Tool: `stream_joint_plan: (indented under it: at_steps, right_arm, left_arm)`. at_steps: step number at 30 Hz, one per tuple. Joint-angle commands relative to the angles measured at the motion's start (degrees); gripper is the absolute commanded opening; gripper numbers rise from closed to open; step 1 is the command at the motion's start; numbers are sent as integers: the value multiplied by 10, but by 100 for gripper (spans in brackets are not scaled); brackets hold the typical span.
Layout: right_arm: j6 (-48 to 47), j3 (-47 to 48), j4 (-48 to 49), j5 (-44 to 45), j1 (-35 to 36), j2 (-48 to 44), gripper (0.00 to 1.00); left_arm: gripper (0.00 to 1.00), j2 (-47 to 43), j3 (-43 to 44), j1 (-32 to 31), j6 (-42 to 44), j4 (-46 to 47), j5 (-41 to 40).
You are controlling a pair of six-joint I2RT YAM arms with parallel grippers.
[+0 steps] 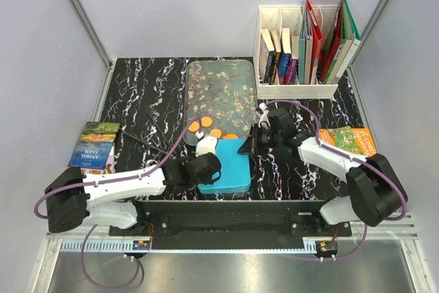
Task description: Pack the cookies
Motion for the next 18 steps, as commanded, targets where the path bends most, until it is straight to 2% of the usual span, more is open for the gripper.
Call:
stream_joint_plan:
  at_steps: [1, 14, 18]
  right_arm:
    - [-3, -13, 24, 3, -1, 2, 9]
    - [0, -45, 9, 21, 0, 73, 2]
    - [-1, -46, 10, 17, 0, 54, 5]
  left_arm:
    - [10, 15, 1, 4, 12, 45, 20]
    - [11, 36, -3, 11, 16, 67, 34]
    - [18, 16, -3, 11, 13, 64, 26]
